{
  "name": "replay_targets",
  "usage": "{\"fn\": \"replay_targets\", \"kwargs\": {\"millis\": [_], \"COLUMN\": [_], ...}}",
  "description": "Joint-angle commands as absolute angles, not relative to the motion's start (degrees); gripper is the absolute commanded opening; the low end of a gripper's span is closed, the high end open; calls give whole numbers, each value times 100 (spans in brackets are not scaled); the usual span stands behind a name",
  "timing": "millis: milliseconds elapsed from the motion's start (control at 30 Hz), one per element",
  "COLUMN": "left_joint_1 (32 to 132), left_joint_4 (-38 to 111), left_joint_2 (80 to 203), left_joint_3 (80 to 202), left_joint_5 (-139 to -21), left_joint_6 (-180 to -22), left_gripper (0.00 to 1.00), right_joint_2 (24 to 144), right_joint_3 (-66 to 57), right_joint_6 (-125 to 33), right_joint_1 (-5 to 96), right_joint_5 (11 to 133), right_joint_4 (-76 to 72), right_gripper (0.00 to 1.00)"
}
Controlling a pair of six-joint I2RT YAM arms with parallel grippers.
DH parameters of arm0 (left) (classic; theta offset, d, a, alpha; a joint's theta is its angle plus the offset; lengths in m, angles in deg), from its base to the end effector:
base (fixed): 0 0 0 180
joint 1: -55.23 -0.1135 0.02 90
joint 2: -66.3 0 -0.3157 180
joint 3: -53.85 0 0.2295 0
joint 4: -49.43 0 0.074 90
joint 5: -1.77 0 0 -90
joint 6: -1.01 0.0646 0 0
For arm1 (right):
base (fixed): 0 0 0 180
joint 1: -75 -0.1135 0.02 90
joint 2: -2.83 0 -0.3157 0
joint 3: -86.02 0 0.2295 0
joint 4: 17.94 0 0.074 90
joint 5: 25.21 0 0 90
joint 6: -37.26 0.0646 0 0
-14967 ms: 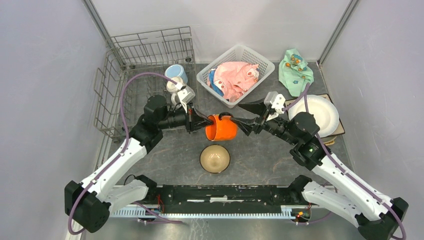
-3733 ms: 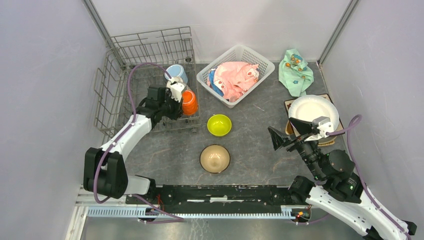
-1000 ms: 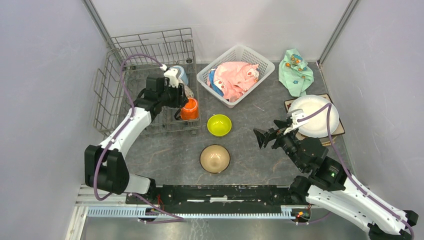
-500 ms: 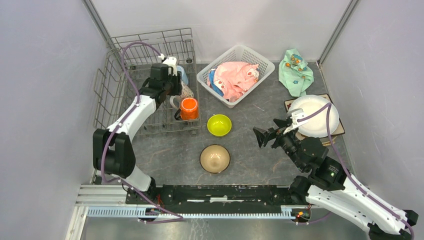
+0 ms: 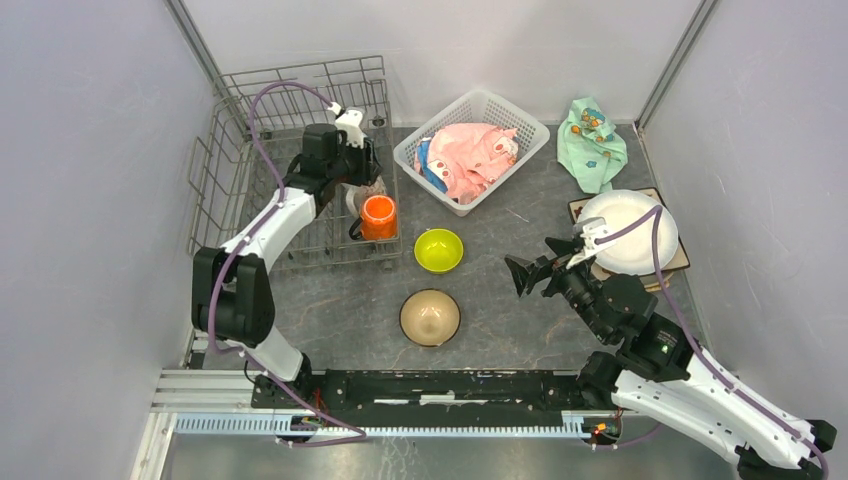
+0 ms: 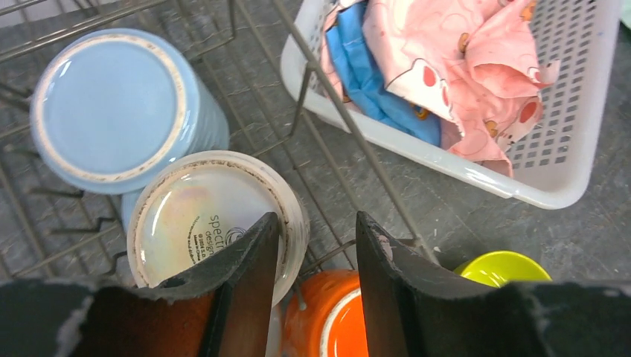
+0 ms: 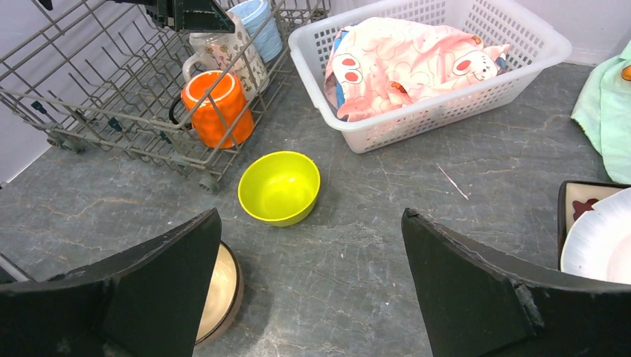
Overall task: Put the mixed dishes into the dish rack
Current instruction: Adjust the plate in the dish rack.
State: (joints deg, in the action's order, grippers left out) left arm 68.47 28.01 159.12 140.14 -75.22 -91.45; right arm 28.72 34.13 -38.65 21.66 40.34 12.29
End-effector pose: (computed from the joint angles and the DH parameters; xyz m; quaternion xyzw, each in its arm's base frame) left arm 0.3710 -0.1022 0.3385 0.1381 0.8422 -0.1661 0.4940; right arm 0.0661 0.0440 0.3422 -0.1048 0.7229 0.2401 0.6394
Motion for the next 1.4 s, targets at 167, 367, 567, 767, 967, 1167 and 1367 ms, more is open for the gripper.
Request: {"fn": "replay_targets", "kwargs": {"millis": [167, 367, 567, 767, 967, 1167, 1367], "left_joint_1": [6886, 6885, 6886, 6886, 6886, 6877, 6834], "left_joint_4": [3027, 3039, 2982, 2571, 2229, 2261, 1814], "left_joint_2": [16268, 16415, 16355, 16070, 15770, 16095, 17024], "left_joint_3": [13909, 14128, 14321, 14701, 15081, 15258, 16032], "left_joint_5": [-6736, -6394, -6304, -6518, -7706, -9590, -10026], "left_joint_6": [-9022, -9186, -9294, -9261, -9239, -9612, -9738], "left_gripper": [50, 50, 52, 55, 58, 62, 52], "right_joint_2": [2765, 2684, 2698, 2692, 2787, 2906, 2948], "right_joint_3": [3368, 3392, 3377, 3385, 3376, 3355, 3289], "right_joint_6": [-3869, -3902, -3901, -3908, -3916, -3885, -3847], "right_joint_1": [2168, 2164, 2163, 2169, 2167, 2165, 2167], "right_joint_5": [4037, 3979, 4008, 4000, 4070, 4163, 4175], "right_joint_4": [1068, 1059, 1090, 1078, 1021, 948, 1004], "right_gripper": [98, 98, 98, 98, 98, 98, 98]}}
